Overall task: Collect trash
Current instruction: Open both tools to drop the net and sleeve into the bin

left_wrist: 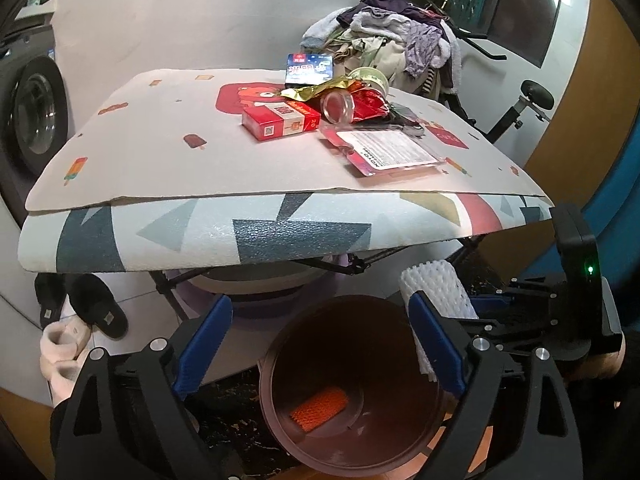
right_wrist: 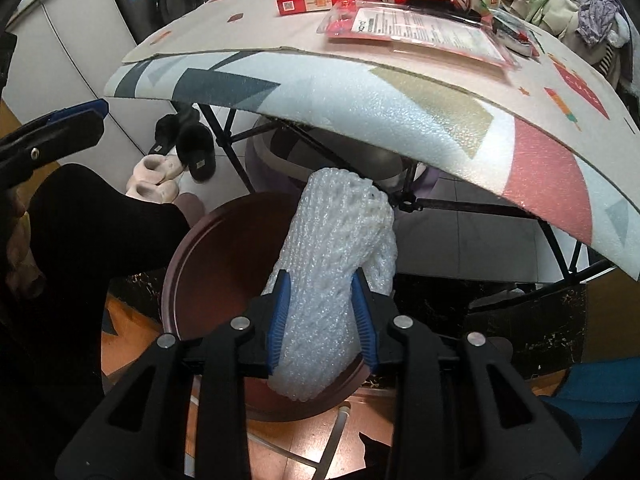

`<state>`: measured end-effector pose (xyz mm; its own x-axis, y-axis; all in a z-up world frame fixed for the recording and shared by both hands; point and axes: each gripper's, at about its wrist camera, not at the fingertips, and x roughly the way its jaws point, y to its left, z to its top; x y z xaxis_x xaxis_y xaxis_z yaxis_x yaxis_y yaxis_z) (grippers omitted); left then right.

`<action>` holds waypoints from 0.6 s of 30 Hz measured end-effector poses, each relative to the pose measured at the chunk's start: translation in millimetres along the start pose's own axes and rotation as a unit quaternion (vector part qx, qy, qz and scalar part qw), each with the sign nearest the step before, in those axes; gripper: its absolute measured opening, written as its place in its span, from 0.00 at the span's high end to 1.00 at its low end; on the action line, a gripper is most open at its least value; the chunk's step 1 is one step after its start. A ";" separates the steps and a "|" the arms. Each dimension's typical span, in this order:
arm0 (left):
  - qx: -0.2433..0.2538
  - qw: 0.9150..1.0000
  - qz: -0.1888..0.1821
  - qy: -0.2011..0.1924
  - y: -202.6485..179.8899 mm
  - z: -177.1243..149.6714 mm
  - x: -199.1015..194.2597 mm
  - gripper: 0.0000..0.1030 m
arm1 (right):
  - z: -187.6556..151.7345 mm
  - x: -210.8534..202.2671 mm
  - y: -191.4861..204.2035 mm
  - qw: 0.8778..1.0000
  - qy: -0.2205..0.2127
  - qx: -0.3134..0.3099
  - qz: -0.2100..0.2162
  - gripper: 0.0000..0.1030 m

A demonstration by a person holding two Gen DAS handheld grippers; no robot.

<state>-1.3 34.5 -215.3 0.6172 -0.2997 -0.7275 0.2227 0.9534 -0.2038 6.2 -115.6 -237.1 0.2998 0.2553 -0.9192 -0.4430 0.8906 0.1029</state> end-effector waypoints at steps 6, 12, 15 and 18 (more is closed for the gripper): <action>0.002 1.000 0.005 0.003 -0.4 0.0 2.1 0.15 | 0.4 -3.2 -4.5 1.000 -0.007 0.010 0.002 0.61; 0.014 1.000 0.012 0.004 -4.9 -0.8 3.4 0.15 | 1.4 -15.8 -10.0 0.999 -0.040 0.027 -0.024 0.18; 0.018 1.000 0.014 0.006 -6.2 -1.0 4.2 0.14 | 2.9 -20.3 -14.1 0.997 -0.052 0.037 -0.039 0.09; 0.021 1.000 0.015 0.006 -7.1 -1.2 4.6 0.14 | 3.0 -24.2 -18.0 0.996 -0.061 0.043 -0.044 0.08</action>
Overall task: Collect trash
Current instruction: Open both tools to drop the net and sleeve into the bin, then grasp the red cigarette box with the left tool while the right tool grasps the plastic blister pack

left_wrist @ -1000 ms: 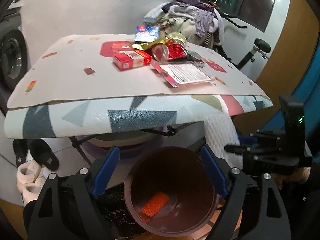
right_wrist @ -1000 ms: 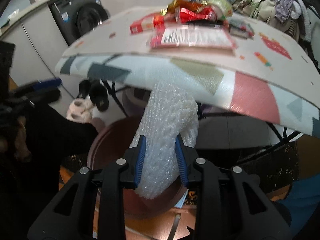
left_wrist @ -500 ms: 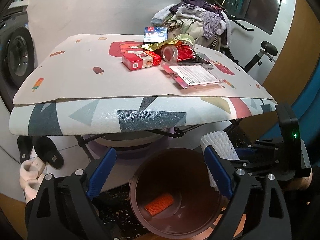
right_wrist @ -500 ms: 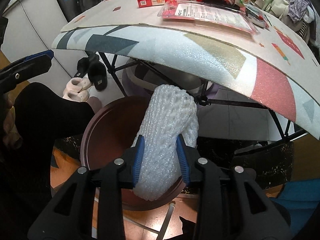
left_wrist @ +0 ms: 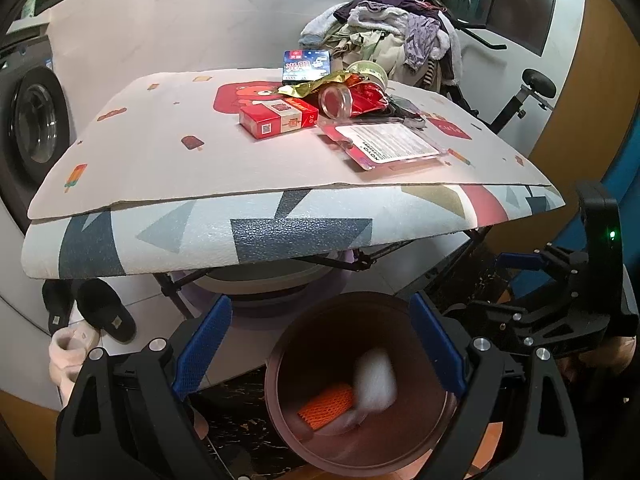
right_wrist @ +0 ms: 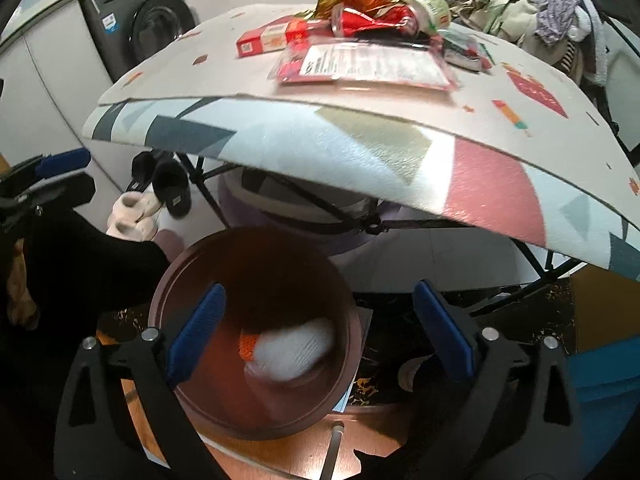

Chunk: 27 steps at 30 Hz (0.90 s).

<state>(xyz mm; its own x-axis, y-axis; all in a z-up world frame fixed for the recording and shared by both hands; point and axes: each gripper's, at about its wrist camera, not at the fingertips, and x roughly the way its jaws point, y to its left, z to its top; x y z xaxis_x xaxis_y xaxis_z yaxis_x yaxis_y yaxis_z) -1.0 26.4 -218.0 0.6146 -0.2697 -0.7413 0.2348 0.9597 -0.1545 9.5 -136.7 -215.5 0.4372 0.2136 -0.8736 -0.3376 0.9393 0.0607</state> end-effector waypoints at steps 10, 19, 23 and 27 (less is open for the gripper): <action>0.000 1.000 0.000 0.000 0.1 0.0 0.1 0.14 | -0.9 0.6 1.4 1.000 -0.002 -0.001 -0.004 0.08; 0.000 1.000 0.003 0.000 -0.3 0.3 0.2 0.14 | -0.7 -0.8 0.4 1.000 -0.004 0.002 -0.004 0.08; 0.000 1.000 0.006 -0.001 -0.8 3.2 0.0 0.14 | 0.7 -3.1 -3.3 1.000 -0.008 0.011 -0.002 0.08; -0.008 1.000 -0.004 -0.004 2.6 8.1 -1.3 0.14 | 6.8 -9.8 -10.2 0.999 -0.019 0.026 0.005 0.08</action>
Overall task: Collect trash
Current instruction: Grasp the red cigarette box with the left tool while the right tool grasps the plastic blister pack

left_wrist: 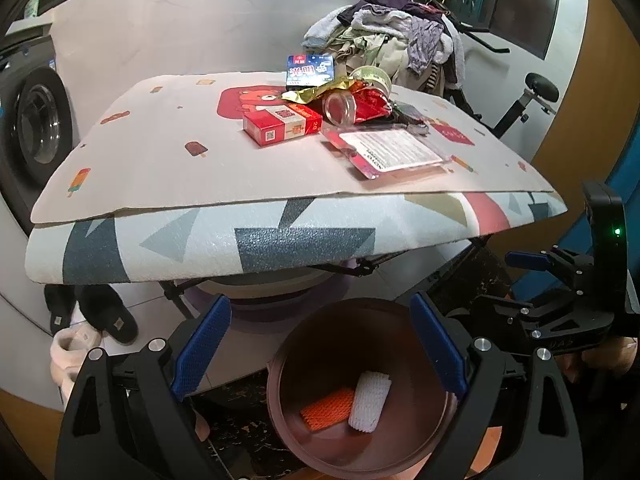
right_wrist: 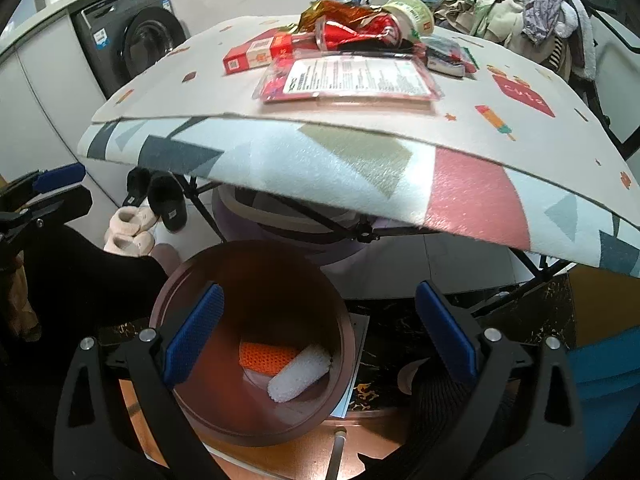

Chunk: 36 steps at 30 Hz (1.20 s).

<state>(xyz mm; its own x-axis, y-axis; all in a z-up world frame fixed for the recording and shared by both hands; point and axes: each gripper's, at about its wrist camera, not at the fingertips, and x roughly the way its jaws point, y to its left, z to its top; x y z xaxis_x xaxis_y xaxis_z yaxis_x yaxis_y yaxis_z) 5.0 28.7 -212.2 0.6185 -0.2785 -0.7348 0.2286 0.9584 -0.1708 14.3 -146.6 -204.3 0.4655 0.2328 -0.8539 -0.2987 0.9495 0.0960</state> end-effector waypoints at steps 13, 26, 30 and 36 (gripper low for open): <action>0.003 1.000 -0.006 -0.003 24.6 34.2 10.8 0.14 | 61.4 -9.0 -16.0 0.998 -0.063 -0.009 -0.008 0.08; 0.133 0.991 0.025 0.011 49.9 160.3 89.0 0.14 | 92.4 11.5 -48.2 0.996 -0.064 0.058 -0.002 0.08; 0.169 0.985 0.004 0.047 51.9 188.6 128.6 0.14 | 95.4 20.6 -53.9 0.994 -0.064 0.085 0.011 0.08; 0.228 0.971 -0.009 0.076 48.0 202.6 172.5 0.11 | 99.4 32.5 -62.5 0.991 -0.060 0.110 0.035 0.13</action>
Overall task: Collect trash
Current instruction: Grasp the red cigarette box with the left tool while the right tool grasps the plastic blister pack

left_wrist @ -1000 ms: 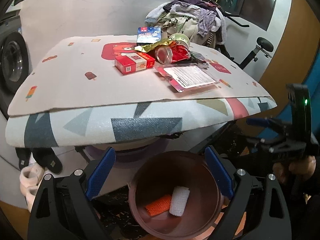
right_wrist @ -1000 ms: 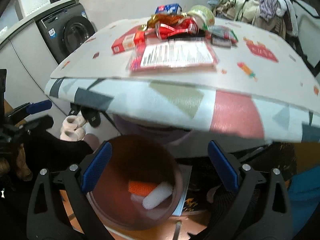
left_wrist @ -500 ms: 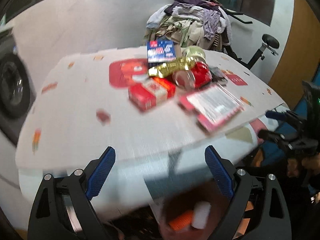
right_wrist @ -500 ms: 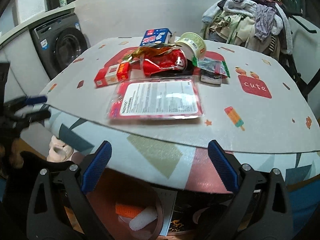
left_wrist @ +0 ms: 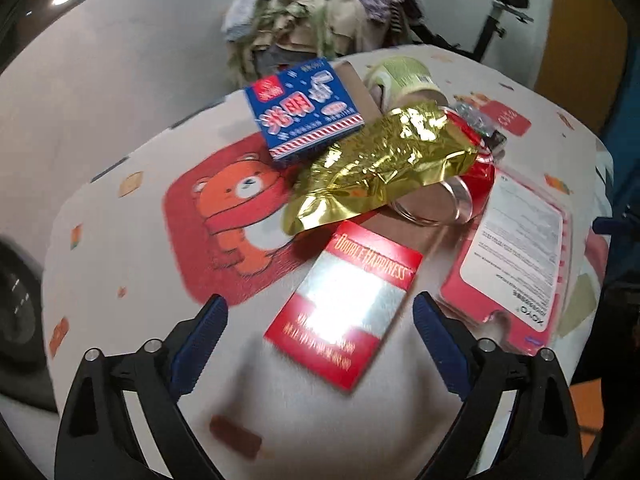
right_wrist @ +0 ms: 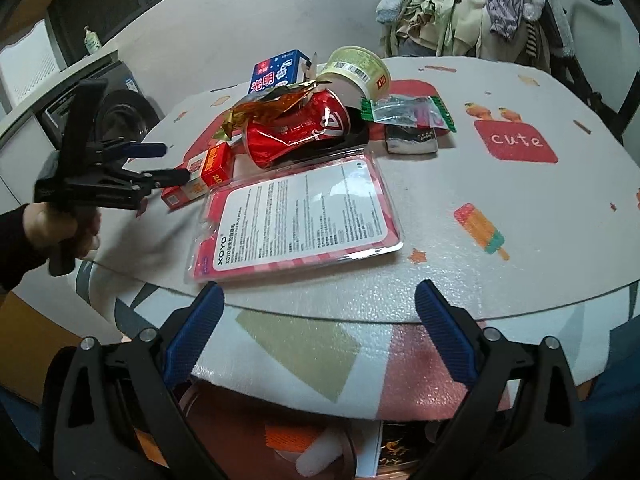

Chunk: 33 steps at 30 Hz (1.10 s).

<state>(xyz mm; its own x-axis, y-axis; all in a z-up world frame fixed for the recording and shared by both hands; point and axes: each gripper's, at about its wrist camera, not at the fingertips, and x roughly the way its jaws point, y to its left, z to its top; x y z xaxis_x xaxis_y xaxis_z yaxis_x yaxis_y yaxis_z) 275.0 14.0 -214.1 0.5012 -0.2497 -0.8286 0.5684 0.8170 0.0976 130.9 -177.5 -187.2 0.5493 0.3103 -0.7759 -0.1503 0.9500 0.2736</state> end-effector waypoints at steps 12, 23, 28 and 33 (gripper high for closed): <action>-0.011 0.998 -0.045 0.034 5.3 -4.0 24.6 0.24 | 13.2 25.3 -25.6 0.987 -0.017 0.150 0.053 0.33; -0.052 0.996 -0.047 0.053 -17.7 -14.0 12.6 0.33 | 27.4 39.5 -35.6 0.973 -0.046 0.227 0.007 0.54; -0.079 0.995 -0.032 0.059 -26.0 -18.2 8.3 0.33 | 21.3 36.8 -21.7 0.974 -0.036 0.224 -0.002 0.54; -0.092 0.994 -0.016 0.053 -30.2 -21.1 6.5 0.33 | 22.8 40.1 -27.3 0.975 -0.034 0.221 -0.022 0.78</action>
<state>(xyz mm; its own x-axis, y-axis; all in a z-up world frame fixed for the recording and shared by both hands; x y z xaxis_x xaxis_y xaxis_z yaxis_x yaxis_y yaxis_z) 247.2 -1.3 -234.1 0.4078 -0.2299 -0.8837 0.4493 0.8930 -0.0249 175.8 -191.7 -212.8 0.6022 0.2530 -0.7572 0.2341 0.8508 0.4705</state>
